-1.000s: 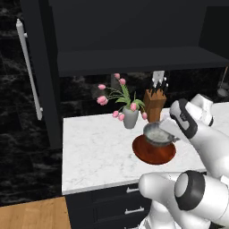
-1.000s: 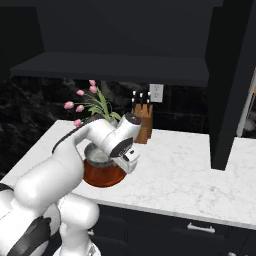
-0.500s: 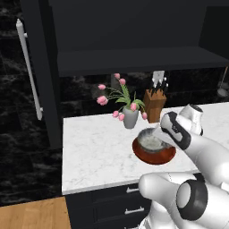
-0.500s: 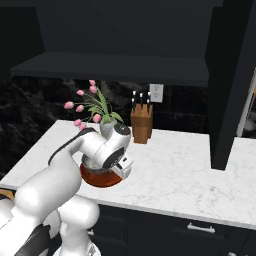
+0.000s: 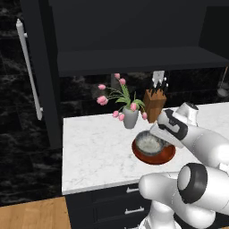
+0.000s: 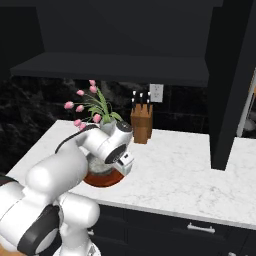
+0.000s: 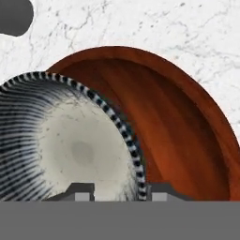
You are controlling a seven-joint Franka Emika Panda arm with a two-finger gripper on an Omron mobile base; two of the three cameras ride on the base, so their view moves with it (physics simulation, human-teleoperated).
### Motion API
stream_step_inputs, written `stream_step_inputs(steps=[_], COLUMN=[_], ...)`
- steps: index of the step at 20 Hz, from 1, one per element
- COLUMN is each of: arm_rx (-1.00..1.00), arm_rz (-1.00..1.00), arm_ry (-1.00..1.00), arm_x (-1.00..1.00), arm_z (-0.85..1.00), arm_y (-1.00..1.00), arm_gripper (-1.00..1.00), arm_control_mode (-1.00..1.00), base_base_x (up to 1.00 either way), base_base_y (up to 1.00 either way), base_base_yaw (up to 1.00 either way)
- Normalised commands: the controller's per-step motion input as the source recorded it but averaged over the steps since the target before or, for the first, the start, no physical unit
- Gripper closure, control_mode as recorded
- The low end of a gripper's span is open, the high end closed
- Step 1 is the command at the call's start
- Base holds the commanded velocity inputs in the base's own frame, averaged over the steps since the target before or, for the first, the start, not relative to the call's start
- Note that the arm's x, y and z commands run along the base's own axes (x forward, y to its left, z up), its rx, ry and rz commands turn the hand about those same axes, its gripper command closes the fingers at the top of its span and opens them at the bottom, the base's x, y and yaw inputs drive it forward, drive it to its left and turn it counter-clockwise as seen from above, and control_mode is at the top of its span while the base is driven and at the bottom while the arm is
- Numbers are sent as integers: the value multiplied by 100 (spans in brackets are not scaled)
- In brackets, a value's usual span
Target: Pick up the bowls on the counter and stack them on top of one another in the open cabinet. Place the smaller bowl on top of the larger bowl.
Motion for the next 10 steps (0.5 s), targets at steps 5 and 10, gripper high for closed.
stream_step_inputs(steps=[5, 10], arm_rx=[1, -5], arm_rz=[0, 5], arm_ry=[2, 2], arm_x=[-29, -17], arm_z=[28, -13], arm_y=[-50, -31], arm_gripper=[-100, -100], arm_control_mode=[-100, -100], base_base_x=[0, 0], base_base_y=[0, 0], base_base_yaw=[0, 0])
